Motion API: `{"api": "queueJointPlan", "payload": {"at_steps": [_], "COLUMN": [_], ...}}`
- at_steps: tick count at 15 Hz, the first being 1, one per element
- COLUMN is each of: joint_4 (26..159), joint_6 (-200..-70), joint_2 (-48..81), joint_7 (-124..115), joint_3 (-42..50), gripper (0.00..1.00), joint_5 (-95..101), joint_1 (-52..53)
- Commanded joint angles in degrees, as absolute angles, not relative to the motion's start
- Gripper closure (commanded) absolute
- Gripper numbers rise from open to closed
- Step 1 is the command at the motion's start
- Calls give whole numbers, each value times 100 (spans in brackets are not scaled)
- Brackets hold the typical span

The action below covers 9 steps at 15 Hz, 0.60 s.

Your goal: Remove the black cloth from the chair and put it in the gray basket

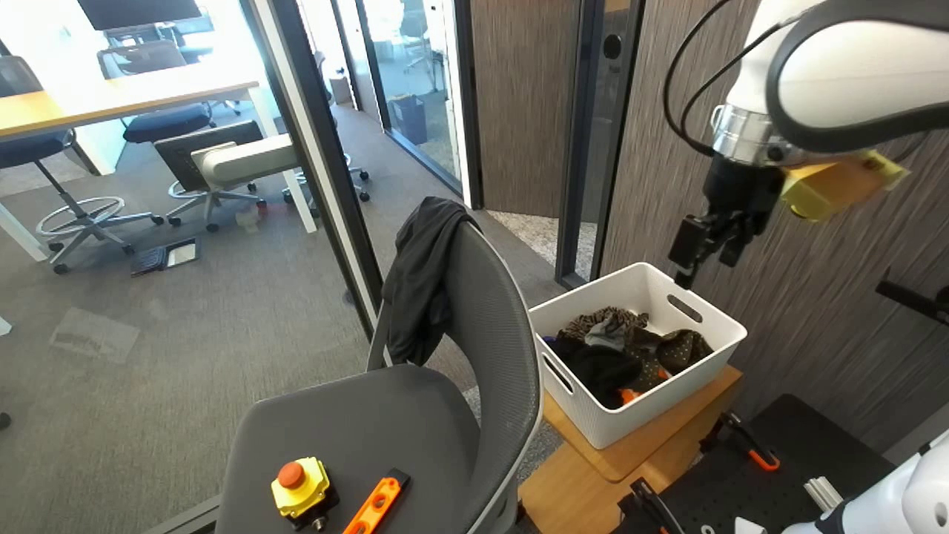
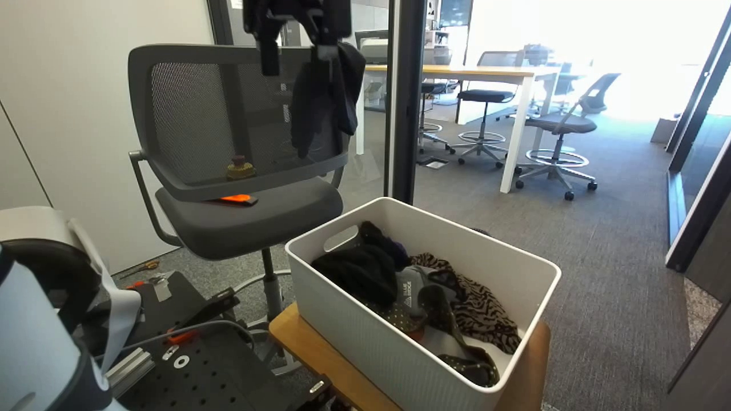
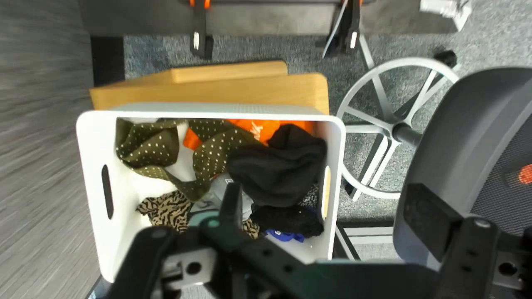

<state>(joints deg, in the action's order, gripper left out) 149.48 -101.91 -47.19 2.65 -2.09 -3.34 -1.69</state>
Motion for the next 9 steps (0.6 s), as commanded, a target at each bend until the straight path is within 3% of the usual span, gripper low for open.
{"api": "queueJointPlan", "payload": {"at_steps": [1,9], "joint_4": [14833,15082], "joint_6": [-8900,-8921], "joint_2": [-5712,-6082], "joint_7": [-168,-88], "joint_3": [-274,-259], "gripper": [0,0], "joint_5": [-184,-148], "joint_1": [-153,-100]}}
